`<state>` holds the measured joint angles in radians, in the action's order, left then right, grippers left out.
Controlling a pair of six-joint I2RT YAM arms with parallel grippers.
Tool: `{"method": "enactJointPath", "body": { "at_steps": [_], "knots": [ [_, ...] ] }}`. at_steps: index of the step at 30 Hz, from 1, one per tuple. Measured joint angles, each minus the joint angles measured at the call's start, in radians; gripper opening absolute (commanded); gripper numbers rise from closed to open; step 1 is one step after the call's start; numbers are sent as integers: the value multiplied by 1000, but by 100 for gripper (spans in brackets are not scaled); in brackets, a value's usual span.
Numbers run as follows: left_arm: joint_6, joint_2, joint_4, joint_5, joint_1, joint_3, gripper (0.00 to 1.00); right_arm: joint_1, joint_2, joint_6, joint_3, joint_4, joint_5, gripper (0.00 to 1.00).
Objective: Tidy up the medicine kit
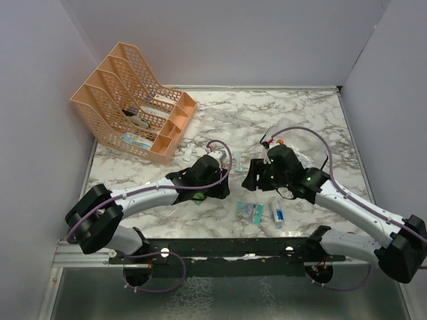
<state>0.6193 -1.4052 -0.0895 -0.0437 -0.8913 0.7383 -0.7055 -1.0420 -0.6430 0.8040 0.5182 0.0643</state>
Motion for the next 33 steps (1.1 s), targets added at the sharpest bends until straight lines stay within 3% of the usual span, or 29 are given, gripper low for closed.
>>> {"method": "enactJointPath", "body": {
  "at_steps": [5, 16, 33],
  "knots": [
    [12, 35, -3, 74, 0, 0, 56, -18, -103, -5, -58, 21, -71, 60],
    [44, 238, -57, 265, 23, -10, 59, -75, -313, 103, -87, 38, -59, 60],
    [-50, 382, -161, 354, 28, 146, 60, -127, -473, 151, 24, 83, -98, 63]
  ]
}}
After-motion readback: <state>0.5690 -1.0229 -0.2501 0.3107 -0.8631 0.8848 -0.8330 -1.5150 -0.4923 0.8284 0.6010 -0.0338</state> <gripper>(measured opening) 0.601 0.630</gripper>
